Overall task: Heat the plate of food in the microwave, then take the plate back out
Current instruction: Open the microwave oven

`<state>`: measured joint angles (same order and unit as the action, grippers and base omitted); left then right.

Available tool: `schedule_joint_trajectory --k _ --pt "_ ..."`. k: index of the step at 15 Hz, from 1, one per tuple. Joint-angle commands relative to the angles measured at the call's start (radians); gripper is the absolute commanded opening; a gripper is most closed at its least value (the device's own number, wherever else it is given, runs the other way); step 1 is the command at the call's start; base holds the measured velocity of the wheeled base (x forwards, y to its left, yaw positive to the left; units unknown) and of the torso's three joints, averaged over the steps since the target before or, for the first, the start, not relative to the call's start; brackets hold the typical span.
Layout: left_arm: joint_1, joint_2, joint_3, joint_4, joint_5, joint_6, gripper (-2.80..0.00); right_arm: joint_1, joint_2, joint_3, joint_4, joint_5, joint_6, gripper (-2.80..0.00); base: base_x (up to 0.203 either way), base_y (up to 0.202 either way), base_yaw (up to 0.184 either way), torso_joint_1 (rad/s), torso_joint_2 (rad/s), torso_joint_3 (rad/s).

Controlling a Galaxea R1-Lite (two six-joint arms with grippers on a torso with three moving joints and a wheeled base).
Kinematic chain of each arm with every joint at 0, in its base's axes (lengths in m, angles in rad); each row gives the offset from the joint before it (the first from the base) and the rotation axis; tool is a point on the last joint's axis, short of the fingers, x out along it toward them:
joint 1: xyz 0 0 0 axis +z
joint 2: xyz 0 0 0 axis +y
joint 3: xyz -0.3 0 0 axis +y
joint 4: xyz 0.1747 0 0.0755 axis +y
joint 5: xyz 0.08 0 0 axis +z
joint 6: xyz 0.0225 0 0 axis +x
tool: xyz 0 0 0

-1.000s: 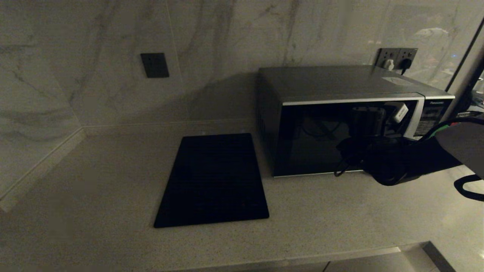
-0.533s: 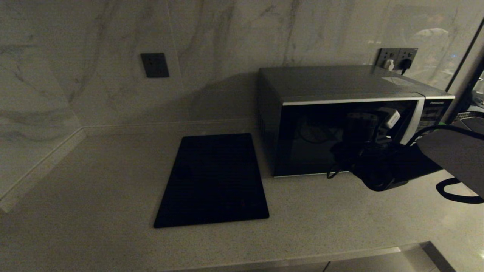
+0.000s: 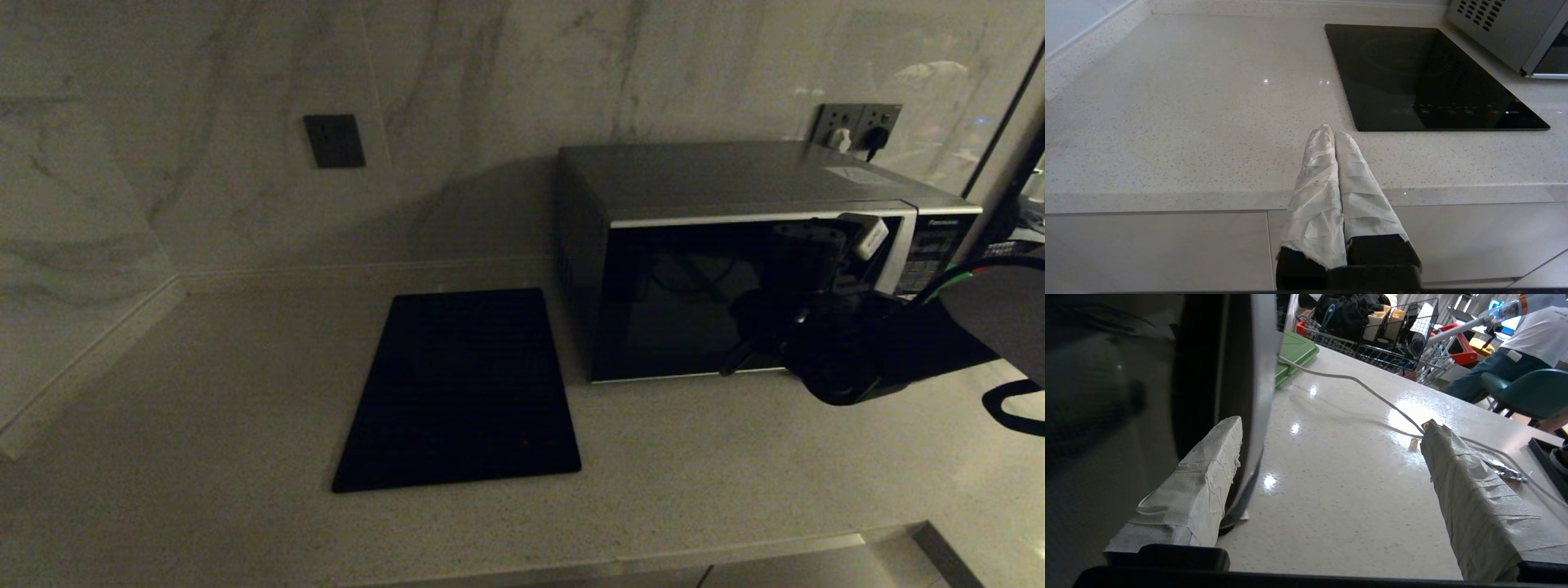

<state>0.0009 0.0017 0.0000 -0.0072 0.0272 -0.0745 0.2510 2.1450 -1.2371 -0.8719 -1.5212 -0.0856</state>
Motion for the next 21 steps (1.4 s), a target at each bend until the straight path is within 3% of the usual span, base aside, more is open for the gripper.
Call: schedule_joint_trajectory --k 1,7,12,14,21 --pt "0.001 0.000 0.000 0.000 0.002 -0.001 -2.80 -0.014 -0.009 0.024 -0.039 0.008 -0.006 0.00 0.000 0.000 0.000 0.000 0.00 0.000" --pt "0.001 0.000 0.000 0.000 0.000 -0.001 -2.80 -0.076 -0.010 0.074 -0.137 0.035 -0.033 0.00 0.000 0.000 0.000 0.000 0.00 0.000" --pt "0.001 0.000 0.000 0.000 0.000 -0.001 -2.80 -0.026 -0.028 0.070 -0.131 0.158 -0.039 0.00 0.000 0.000 0.000 0.000 0.00 0.000" --pt "0.000 0.000 0.000 0.000 0.000 -0.001 -2.80 0.016 -0.043 0.067 -0.122 0.165 -0.040 0.00 0.000 0.000 0.000 0.000 0.00 0.000" --pt "0.001 0.000 0.000 0.000 0.000 -0.001 -2.80 0.017 -0.020 0.109 -0.098 0.165 -0.028 0.00 0.000 0.000 0.000 0.000 0.00 0.000"
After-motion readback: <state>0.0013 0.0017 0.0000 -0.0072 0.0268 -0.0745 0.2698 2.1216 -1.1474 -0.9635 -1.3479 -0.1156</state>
